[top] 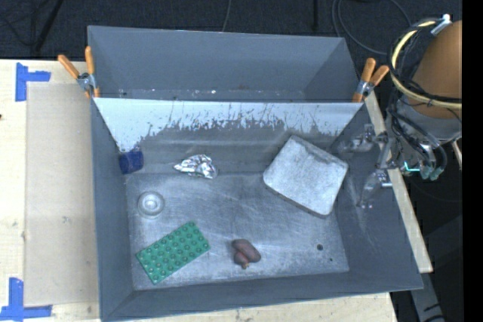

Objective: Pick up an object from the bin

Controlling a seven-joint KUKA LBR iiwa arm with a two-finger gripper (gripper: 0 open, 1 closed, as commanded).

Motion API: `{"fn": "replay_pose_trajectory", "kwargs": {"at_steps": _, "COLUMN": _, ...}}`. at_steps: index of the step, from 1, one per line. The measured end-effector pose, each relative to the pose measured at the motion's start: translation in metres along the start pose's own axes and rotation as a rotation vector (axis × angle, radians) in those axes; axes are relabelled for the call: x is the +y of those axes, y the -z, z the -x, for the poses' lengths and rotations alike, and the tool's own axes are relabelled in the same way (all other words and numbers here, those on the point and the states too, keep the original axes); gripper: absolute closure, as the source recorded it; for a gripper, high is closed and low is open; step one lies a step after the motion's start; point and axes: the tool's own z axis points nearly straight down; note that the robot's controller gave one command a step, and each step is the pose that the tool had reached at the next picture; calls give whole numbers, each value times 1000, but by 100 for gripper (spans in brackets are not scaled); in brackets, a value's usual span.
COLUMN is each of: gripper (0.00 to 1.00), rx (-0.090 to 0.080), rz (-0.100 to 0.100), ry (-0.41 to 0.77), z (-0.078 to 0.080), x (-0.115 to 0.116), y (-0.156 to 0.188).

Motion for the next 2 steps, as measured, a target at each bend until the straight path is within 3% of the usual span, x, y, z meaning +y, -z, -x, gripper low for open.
{"fn": "replay_pose_trajectory", "kwargs": {"at_steps": 1, "gripper": 0, "rx": 1, "rz": 1, "ry": 269, "z": -83, "x": 23, "y": -113}}
{"fn": "replay_pose_trajectory", "kwargs": {"at_steps": 2, "gripper": 0, "rx": -3, "rz": 2, "ry": 228, "z": -73, "x": 82, "y": -147}}
